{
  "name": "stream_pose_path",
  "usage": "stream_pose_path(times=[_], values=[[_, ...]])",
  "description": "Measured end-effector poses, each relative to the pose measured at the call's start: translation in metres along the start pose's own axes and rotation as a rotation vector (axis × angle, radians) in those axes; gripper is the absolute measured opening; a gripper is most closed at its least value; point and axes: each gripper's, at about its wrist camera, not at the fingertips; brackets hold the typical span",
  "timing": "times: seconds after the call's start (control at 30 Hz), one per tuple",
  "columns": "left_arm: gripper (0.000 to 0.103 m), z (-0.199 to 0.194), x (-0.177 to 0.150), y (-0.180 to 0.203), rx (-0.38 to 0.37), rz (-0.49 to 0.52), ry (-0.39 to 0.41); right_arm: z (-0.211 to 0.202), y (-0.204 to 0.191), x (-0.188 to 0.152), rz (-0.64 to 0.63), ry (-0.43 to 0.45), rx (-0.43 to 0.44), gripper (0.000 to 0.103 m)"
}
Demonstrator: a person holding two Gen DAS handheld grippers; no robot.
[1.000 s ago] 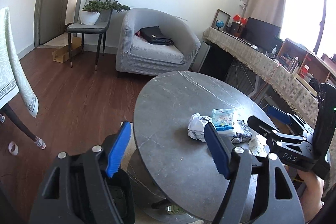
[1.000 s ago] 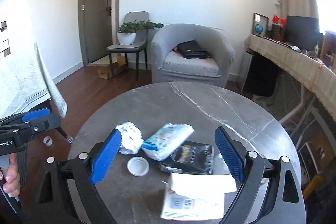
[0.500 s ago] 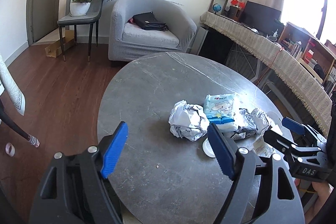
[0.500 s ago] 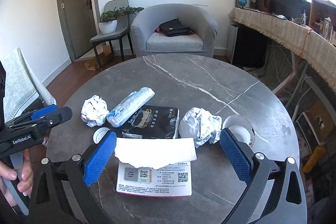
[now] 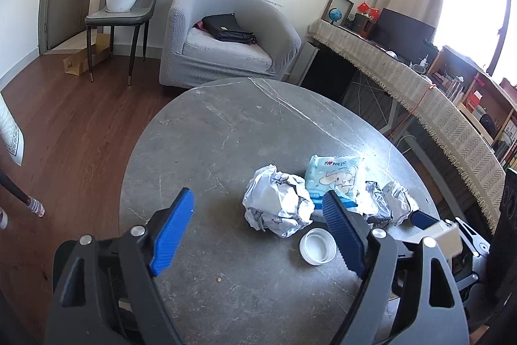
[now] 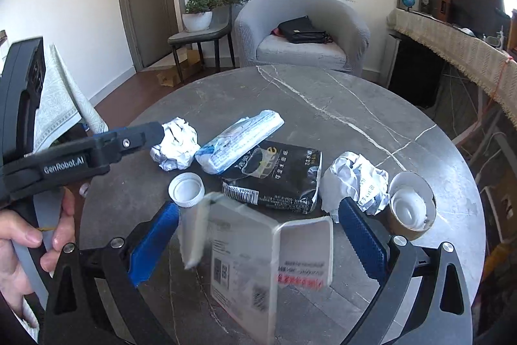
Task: Collect trash
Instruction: 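Grasp the crumpled white paper with the left gripper while the right gripper grasps the cardboard carton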
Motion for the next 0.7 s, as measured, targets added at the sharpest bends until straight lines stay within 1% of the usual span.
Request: stream_pose_path(times=[0.1, 0.2, 0.33, 0.4, 0.43, 0.47, 0.57, 0.67, 0.7], values=[[0.084, 0.003, 0.002, 0.002, -0.002, -0.007, 0.000, 0.006, 0.003, -0.002, -0.006, -0.028, -0.004, 0.099], [0.084, 0.007, 0.003, 0.004, -0.003, -0.012, -0.003, 0.007, 0.010, -0.001, 0.027, -0.040, 0.045, 0.099], [0.084, 0.013, 0.006, 0.004, 0.014, -0.011, -0.014, 0.006, 0.012, 0.003, 0.032, -0.036, 0.065, 0.099], [0.084, 0.016, 0.007, 0.003, 0.027, -0.013, -0.024, 0.006, 0.012, 0.006, 0.034, -0.034, 0.072, 0.097], [0.084, 0.018, 0.007, 0.002, 0.031, -0.013, -0.031, 0.005, 0.011, 0.008, 0.031, -0.034, 0.074, 0.091], [0.084, 0.019, 0.008, 0.002, 0.030, -0.012, -0.036, 0.005, 0.010, 0.009, 0.025, -0.036, 0.078, 0.079], [0.079, 0.023, 0.009, 0.004, 0.035, 0.002, -0.052, 0.006, 0.007, 0.010, 0.001, -0.050, 0.069, 0.067], [0.076, 0.026, 0.010, 0.008, 0.024, 0.020, -0.057, 0.006, 0.008, 0.012, -0.005, -0.059, 0.082, 0.058], [0.076, 0.027, 0.010, 0.010, 0.022, 0.027, -0.058, 0.006, 0.008, 0.012, -0.008, -0.060, 0.085, 0.057]])
Point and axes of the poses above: each gripper's, at about its wrist camera, not at the fingertips, and z roughly the way its jaws point, y to its right, x to its top, and after that the axes turned 2 degrees about z, right-handed
